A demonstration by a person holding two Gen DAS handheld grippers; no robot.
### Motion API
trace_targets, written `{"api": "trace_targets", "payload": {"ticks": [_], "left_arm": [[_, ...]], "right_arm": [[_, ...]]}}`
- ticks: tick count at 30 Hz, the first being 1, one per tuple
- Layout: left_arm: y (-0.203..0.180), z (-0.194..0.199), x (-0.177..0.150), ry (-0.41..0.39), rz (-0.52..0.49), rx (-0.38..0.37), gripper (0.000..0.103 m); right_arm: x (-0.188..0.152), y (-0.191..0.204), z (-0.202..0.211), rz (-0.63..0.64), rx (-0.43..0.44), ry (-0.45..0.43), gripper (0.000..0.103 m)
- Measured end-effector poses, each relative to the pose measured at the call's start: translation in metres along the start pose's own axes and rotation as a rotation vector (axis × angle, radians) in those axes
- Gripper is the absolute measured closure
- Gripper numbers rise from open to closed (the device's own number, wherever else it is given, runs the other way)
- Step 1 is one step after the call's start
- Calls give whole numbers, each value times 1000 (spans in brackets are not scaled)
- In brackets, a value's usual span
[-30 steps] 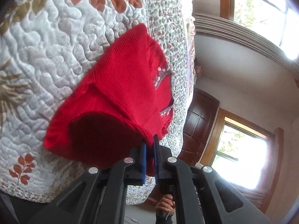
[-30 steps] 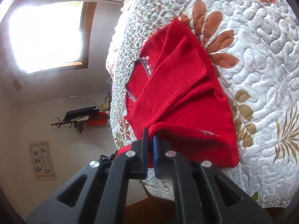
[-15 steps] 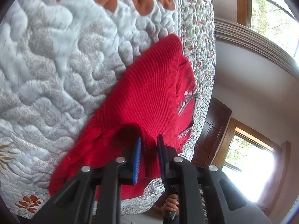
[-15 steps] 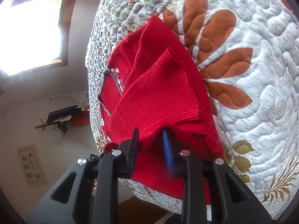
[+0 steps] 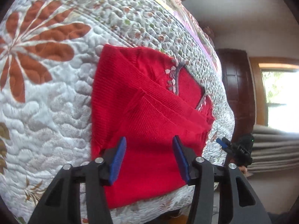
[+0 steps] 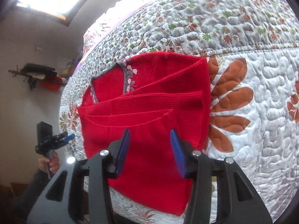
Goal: Fold small clothes
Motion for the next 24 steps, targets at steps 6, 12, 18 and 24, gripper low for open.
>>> {"api": "trace_targets", "payload": {"ticks": [6,12,18,24], "left_arm": [[14,-29,13,43,-73,103,46],[24,-49,23,82,-124,145,43],[24,-55,27,92,-159,179,74],[18,-48,25,91,-241,220,100]], "right_arm": [[-9,-5,-29,94,-98,4,53],[-6,-5,-45,146,-121,17,52],[-3,-3,-54,163,-124,32,52],[-8,7,-60,197,-124,54,98]]}}
Point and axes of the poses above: each gripper's, at about its wrist camera, not at the fingertips, and z roughly against the way its jaws point, y to its left, x to its top, the point moved 10 cm from there along -z, roughly the way its jaws point, and after that the axes turned 11 degrees about -x, right-handed, at the moved point
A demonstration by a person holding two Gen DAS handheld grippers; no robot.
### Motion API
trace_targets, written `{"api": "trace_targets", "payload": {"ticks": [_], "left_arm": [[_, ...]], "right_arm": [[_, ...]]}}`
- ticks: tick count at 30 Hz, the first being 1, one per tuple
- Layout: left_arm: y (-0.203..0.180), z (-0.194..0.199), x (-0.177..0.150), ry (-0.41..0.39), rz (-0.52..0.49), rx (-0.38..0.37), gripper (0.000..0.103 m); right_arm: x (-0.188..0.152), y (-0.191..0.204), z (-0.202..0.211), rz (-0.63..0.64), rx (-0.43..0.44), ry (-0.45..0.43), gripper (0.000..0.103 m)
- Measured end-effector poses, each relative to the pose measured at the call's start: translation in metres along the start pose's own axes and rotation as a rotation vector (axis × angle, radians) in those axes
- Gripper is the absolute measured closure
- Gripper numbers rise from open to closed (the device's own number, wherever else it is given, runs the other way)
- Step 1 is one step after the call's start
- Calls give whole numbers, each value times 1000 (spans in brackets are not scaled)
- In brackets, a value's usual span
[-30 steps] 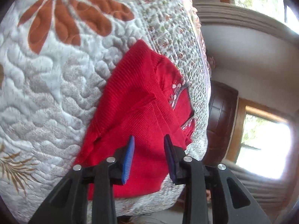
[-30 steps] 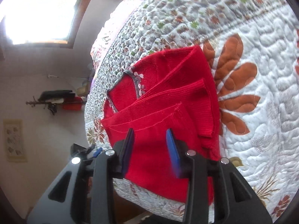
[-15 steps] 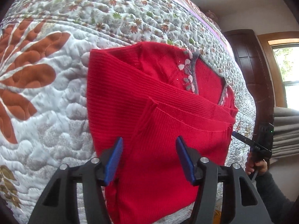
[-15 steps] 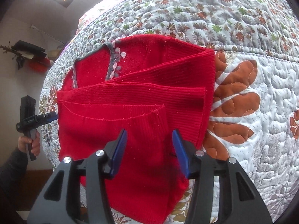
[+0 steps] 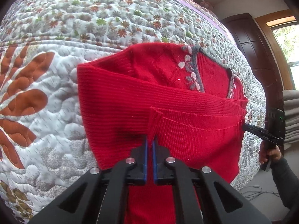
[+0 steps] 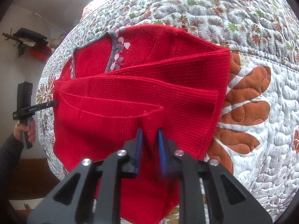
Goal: Fold small clothes
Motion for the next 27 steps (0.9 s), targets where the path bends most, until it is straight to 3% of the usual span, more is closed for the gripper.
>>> {"api": "trace_targets", "payload": {"ticks": [5,13,18,23,27], "left_arm": [[-8,16,4,-77,4,10,100],[-41,80,4,-208,-19,-42,100],[-59,116,24,-282,-40,-72,100],[-65,123,55,-305,-59,-83,100],[-50,104,79,-287,-15,-99,100]], "right_arm": [[0,6,17,-16,-1,-55,100],[0,6,85,-100,37,-193,100],[18,4,124,-124,48,-274,100],[53,-1,140,-137,56,-324,100],[78,-4,122,-143,43,-303,100]]}}
Point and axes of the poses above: each gripper's, at about its wrist camera, not at the fingertips, and z roughly against the way its jaws point, y to its left, x to its top, the point moved 10 cm from there along -z, roughly the way its jaws point, and after that the axes turned 11 degrees about -x, right-handed, at the moved point
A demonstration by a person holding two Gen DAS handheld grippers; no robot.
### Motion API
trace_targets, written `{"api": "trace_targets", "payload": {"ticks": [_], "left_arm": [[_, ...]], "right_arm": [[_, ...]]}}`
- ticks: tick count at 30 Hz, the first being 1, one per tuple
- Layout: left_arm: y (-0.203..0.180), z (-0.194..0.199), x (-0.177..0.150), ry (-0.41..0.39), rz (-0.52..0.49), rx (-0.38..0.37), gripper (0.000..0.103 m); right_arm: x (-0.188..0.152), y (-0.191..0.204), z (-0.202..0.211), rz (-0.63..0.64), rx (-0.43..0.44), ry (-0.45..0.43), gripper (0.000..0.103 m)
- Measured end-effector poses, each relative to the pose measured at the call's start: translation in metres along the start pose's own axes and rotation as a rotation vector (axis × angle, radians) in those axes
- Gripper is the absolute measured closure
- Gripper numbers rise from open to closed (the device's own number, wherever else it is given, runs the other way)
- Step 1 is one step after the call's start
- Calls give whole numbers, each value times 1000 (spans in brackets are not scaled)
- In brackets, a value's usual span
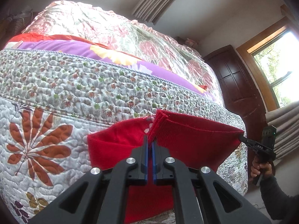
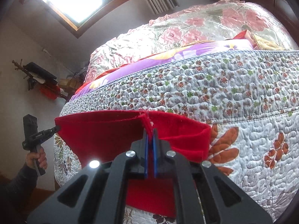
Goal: Fold small clothes
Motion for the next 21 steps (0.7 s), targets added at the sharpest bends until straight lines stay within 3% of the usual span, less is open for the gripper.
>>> {"api": "trace_targets", "payload": {"ticks": [6,21], "left_arm": [[28,-34,6,42,49,27,100],[72,-82,28,116,97,63,100]], "right_arm": [[12,-14,-45,-32,-36,55,100],[26,-35,-93,-64,-90,106,100]]}}
Point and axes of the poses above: each gripper's, at about its wrist camera, not at the fingertips, and z roughly against the way its jaws point, y to its left, x to its top, the point moved 10 cm from there along -z, roughly the way its jaws point, and after that the axes turned 11 degrees about -x, right-handed, at the moved point
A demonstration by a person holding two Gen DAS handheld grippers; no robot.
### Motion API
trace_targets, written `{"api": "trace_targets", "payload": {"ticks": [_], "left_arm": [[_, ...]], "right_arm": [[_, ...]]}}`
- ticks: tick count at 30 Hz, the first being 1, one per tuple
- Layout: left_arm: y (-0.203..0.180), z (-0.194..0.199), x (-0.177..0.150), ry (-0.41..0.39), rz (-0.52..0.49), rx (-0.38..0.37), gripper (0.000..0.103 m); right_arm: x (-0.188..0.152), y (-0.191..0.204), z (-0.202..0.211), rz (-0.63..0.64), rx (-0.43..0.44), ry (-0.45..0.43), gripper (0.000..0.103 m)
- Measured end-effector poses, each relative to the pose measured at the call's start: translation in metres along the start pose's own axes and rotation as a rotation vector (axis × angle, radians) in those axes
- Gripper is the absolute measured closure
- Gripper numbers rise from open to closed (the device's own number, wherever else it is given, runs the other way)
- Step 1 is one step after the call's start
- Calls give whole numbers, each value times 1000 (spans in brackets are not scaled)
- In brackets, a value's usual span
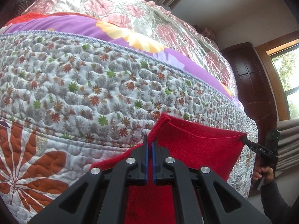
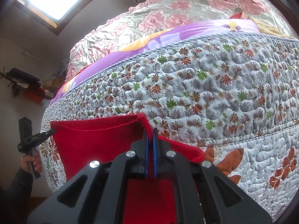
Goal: Fold small clothes
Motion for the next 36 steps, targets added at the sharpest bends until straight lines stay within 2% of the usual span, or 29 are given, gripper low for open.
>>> {"api": "trace_targets", "payload": {"ticks": [7,8,10,11,12,15,16,17,19,21,24,27,28,29,30,32,34,36], "left_arm": [[25,-29,-1,41,45,20,99],[27,-30,-1,43,52,26,96],[26,-20,2,9,45,60,92],[23,-11,4,-18,39,81,81],[18,-1,5,-50,29,83,79],[-12,23,-4,-101,-29,41,73],[-21,27,-12,-105,-50,22,68],[-27,26,-18,-101,-59,8,63],[-36,13,-35,-53,-70,-31,63],[-32,-7,-49,9,-89,-8,63],[-14,-35,-65,90,-64,19,62],[-10,-36,-63,88,-40,2,62],[-13,-29,-61,76,-33,-4,58],[-17,-20,-57,57,-36,-13,50],[-20,-8,-54,38,-42,-22,45],[-22,19,-51,1,-53,-23,23],[-11,41,-48,-15,-42,-11,11],[12,55,-44,-4,-11,20,10]], "right_arm": [[-1,-7,-28,-6,-26,26,99],[-1,-7,-31,-2,-37,29,92],[-3,-9,-27,-8,-62,11,85],[-4,-8,-21,-13,-69,-6,84],[-6,-5,-12,-8,-73,-30,84],[-19,8,7,31,-72,-71,84],[-25,12,8,44,-82,-73,84],[-30,15,7,59,-96,-77,84],[-40,19,-2,69,-83,-53,84],[-49,20,-18,69,-83,-17,84],[-54,10,-43,41,-100,31,85],[-54,7,-38,9,-103,17,85],[-53,8,-28,7,-103,-3,76],[-53,11,-14,16,-105,-30,66],[-57,19,0,35,-112,-58,63],[-74,42,26,89,-123,-97,51],[-101,74,43,181,-132,-112,45],[-142,117,54,327,-155,-133,37]]}}
Point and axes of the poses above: each gripper's, at about its wrist camera, not at the fingertips, and z roughly against the way its jaws point, y to its left, x to its top, the point moved 10 cm from there along -z, roughly the way its jaws point, and after that the axes turned 11 degrees about -x, right-handed, at the moved point
